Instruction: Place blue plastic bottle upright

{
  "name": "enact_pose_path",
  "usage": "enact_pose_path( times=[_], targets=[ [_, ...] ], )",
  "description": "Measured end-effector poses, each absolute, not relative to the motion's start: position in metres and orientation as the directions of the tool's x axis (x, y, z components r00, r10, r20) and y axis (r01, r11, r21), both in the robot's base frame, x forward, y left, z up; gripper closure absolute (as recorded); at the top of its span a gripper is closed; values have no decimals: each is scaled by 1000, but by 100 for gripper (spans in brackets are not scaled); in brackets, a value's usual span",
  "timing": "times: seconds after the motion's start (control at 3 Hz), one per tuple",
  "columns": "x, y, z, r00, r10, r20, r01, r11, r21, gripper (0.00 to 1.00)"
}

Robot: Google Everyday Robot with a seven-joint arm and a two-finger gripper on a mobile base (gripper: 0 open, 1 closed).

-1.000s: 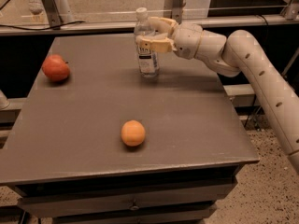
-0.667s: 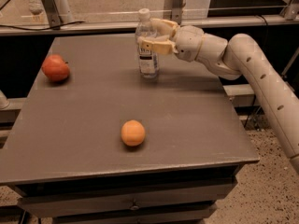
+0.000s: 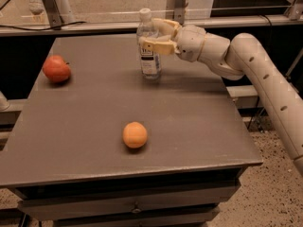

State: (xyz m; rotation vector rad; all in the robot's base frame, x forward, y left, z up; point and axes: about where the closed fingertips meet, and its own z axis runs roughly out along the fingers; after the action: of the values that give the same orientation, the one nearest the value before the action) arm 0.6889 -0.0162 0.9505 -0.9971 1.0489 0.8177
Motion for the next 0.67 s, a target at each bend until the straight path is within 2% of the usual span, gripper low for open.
enact_pose_path(
  times=[0.67],
  targets=[
    [685, -22, 942, 293, 74, -953, -905, 343, -252, 12]
  ],
)
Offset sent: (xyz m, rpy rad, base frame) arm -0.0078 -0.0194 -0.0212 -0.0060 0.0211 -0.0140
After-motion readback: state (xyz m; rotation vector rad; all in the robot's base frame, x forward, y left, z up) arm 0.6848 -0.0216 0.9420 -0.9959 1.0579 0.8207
